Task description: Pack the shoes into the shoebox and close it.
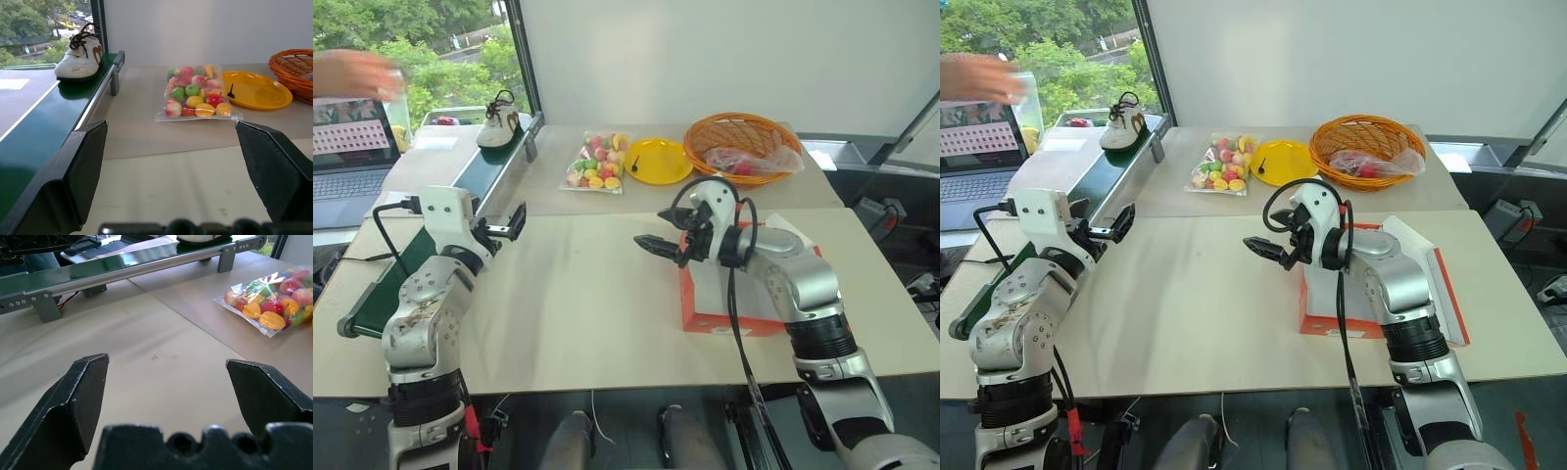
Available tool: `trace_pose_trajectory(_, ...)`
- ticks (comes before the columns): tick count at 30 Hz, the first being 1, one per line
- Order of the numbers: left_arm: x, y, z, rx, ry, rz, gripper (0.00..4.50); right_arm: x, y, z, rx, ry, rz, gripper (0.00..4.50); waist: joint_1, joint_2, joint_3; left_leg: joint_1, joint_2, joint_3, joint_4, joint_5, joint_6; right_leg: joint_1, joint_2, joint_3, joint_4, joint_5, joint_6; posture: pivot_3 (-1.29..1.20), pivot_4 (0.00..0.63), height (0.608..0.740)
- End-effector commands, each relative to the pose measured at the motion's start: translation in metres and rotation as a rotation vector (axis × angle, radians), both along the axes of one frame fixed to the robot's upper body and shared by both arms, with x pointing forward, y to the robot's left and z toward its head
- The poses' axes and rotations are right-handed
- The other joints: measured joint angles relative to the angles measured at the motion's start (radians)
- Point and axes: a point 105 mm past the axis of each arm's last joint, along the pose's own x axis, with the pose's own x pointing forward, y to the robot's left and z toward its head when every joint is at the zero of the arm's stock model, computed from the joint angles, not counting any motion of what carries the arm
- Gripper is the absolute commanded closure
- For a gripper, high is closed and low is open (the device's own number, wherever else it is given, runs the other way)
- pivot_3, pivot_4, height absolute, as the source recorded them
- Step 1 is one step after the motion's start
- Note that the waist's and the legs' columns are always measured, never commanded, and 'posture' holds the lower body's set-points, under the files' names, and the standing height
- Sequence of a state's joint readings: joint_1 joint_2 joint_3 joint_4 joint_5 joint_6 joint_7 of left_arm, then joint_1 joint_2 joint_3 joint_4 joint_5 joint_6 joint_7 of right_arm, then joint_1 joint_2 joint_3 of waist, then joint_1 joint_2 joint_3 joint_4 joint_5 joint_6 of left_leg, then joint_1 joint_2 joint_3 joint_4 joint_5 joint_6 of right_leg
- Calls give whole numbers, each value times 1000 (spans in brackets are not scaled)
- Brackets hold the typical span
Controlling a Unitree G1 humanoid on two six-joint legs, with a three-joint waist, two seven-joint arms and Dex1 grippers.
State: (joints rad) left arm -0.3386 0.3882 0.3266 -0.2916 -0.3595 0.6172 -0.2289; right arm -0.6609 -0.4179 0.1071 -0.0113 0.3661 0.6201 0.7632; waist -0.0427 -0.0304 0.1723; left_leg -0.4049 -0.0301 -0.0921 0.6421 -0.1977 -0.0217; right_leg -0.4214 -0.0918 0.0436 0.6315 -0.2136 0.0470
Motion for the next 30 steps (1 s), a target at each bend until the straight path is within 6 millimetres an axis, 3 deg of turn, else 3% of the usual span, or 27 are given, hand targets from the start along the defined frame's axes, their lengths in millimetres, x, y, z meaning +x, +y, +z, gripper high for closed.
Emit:
trace_pose_trajectory(1, -1, 3, 11, 46, -13, -14, 38, -4, -1, 14, 10, -56, 19, 0, 0, 0, 0, 0, 0, 0, 0, 0, 0, 0, 0, 0, 0, 0, 0, 0, 150, 740)
trace_pose_trajectory(10, -8, 64, 24, 138, 11, 118, 38, -32, 31, 21, 47, -13, 263, 0, -2, 0, 0, 0, 1, 0, 0, 0, 0, 0, 1, 0, 0, 0, 0, 0, 150, 740)
trace_pose_trajectory(15, -12, 90, 22, 168, 54, 108, 38, -29, 38, 21, 36, -19, 293, 0, -2, 0, 0, 1, 1, 0, 0, 0, 0, -1, 1, 0, 0, 0, 0, 0, 150, 740)
trace_pose_trajectory(19, -12, 121, 8, 201, 153, 131, 38, -28, 45, 21, 17, -31, 321, 0, -2, 0, 0, 1, 1, 0, 0, 0, 0, -1, 1, -1, 0, 0, 0, 0, 150, 740)
trace_pose_trajectory(30, 9, 149, 11, 176, 171, 80, 38, -31, 48, 25, 1, -52, 361, 0, 2, 0, 0, 0, 1, 0, 0, 0, 0, -1, 1, -2, 0, 0, 0, 0, 150, 740)
